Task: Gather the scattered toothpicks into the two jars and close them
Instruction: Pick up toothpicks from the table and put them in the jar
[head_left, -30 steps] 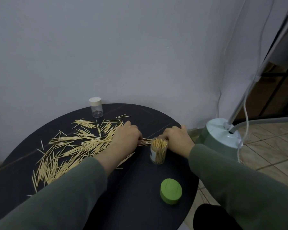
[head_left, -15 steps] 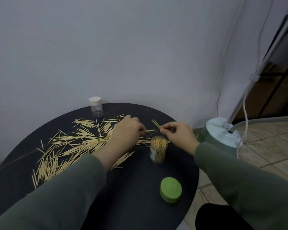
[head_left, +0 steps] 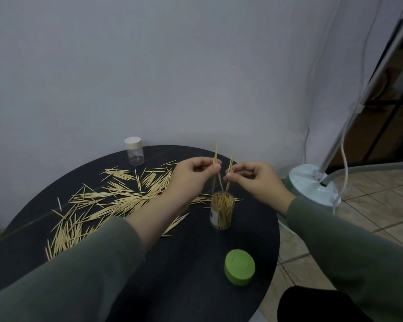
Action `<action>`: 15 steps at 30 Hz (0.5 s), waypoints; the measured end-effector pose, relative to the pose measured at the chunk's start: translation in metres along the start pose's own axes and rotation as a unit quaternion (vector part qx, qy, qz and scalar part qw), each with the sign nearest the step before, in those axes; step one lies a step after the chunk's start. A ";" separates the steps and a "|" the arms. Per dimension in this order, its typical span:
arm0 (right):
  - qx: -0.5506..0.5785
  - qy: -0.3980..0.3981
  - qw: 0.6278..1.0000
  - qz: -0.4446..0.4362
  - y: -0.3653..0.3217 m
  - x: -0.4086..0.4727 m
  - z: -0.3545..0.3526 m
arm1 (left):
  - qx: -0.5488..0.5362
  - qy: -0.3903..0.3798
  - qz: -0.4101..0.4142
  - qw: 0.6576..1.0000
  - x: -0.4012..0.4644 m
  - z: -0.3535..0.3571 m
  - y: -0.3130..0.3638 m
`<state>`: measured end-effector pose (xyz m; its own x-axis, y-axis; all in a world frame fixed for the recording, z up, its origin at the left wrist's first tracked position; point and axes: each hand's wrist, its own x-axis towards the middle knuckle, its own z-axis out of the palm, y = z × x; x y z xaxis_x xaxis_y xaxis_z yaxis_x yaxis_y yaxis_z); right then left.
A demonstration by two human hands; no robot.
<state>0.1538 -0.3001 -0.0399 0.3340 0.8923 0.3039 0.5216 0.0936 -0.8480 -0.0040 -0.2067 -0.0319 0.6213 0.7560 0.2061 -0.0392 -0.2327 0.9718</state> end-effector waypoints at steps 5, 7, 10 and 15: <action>-0.008 -0.043 0.999 0.002 -0.002 -0.004 -0.010 | -0.054 -0.025 -0.019 0.998 -0.010 0.009 -0.008; -0.026 -0.077 0.997 0.017 0.000 -0.005 -0.013 | -0.035 -0.031 -0.018 0.999 -0.012 0.011 -0.012; -0.042 -0.096 0.994 0.041 0.007 -0.005 -0.016 | -0.005 -0.045 -0.026 0.999 -0.013 0.013 -0.021; -0.083 -0.112 0.989 0.047 0.014 -0.007 -0.012 | 0.072 -0.066 0.007 0.995 -0.012 0.007 -0.028</action>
<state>0.1681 -0.3103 -0.0483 0.2143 0.9708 0.1082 0.6251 -0.0512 -0.7789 -0.0048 -0.2134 -0.0619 0.7194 0.6674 0.1925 0.0591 -0.3350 0.9404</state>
